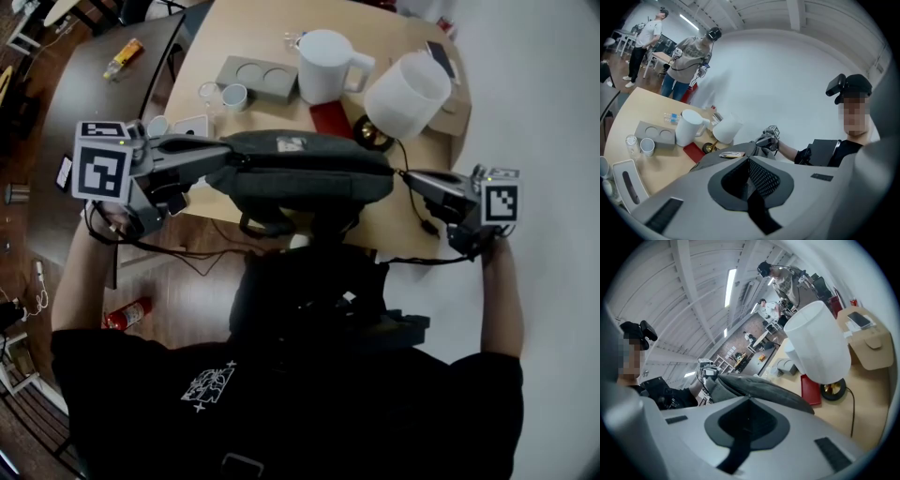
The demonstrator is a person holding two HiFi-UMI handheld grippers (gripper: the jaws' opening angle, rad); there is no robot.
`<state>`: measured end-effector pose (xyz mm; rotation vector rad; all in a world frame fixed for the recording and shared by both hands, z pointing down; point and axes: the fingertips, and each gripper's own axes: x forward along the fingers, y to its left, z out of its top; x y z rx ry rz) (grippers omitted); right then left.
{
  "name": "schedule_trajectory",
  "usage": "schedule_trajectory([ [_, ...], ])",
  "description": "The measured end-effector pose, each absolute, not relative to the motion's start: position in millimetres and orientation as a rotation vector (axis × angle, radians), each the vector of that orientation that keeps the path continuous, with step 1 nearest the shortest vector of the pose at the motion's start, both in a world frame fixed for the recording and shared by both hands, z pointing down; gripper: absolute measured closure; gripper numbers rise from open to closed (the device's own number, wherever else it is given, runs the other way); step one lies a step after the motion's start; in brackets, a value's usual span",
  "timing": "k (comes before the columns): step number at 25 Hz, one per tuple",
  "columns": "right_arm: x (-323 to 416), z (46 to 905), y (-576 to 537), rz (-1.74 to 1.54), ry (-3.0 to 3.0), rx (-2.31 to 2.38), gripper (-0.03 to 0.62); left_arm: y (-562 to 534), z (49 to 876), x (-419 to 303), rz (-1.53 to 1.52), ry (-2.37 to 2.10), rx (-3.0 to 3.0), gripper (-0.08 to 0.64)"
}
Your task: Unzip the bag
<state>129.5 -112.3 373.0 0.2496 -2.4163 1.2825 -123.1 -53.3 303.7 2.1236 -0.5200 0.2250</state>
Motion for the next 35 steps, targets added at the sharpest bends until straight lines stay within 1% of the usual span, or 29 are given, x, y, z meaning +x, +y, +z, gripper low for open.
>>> schedule_trajectory([
  [6,125,379,-117,1.301,-2.415,0.308,0.577,-57,306,-161,0.059,-0.577,2.062,0.555],
  [17,126,388,-115,1.289,-2.462,0.338,0.577,-54,338,-210,-0.090,-0.729,2.019,0.554],
  [20,122,386,-111,1.310,-2.480,0.317,0.577,-58,343,-219,-0.228,-0.708,1.981,0.552],
  [23,134,393,-116,1.281,-2.460,0.381,0.577,-57,350,-206,-0.323,-0.641,1.941,0.552],
  [28,156,401,-117,1.314,-2.444,0.440,0.577,-61,322,-183,-0.128,-0.685,2.101,0.554],
  [35,148,395,-109,1.296,-2.447,0.376,0.577,-57,333,-144,-0.132,-0.527,2.011,0.555],
])
